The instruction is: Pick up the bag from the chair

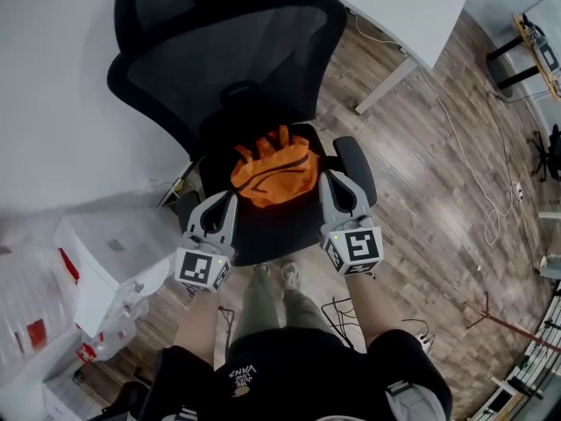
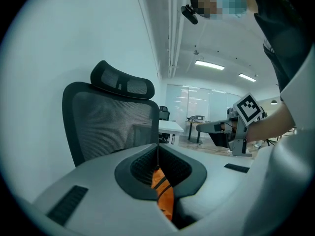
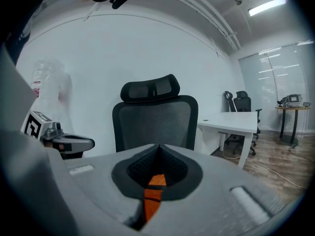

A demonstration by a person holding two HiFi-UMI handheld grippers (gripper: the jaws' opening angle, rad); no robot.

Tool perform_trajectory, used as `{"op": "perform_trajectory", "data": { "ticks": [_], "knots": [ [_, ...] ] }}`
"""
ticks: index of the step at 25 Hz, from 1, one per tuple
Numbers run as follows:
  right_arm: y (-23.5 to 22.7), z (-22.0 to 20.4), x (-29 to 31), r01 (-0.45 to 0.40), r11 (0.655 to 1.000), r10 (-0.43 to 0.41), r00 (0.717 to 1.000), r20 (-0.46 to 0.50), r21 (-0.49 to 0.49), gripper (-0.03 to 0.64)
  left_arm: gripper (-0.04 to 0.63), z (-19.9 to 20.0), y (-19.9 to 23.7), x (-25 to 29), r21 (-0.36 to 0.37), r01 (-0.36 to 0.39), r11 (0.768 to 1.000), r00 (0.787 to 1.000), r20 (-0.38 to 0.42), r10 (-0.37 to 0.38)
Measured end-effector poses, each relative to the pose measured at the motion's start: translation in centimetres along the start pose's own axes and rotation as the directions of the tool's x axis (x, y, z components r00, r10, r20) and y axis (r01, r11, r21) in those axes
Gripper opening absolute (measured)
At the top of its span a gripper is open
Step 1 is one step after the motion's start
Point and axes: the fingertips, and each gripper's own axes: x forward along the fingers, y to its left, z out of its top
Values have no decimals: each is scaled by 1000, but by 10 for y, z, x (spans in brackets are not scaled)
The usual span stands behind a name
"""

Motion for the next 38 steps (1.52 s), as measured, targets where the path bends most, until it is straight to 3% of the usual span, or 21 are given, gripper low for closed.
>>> {"op": "perform_trajectory", "data": {
  "ticks": [33, 36, 38],
  "knots": [
    [-4, -119, 57, -21, 1000, 24, 981, -194, 21, 0, 6, -111, 33, 26, -111, -49, 993, 989, -142, 33],
    [-6, -127, 61, -20, 999, 26, 977, -213, 31, 74, 6, -119, 34, 29, -127, -55, 990, 987, -156, 35],
    [-7, -133, 64, -23, 999, 29, 974, -225, 30, 74, 8, -124, 35, 31, -141, -57, 988, 986, -161, 34]
  ]
}}
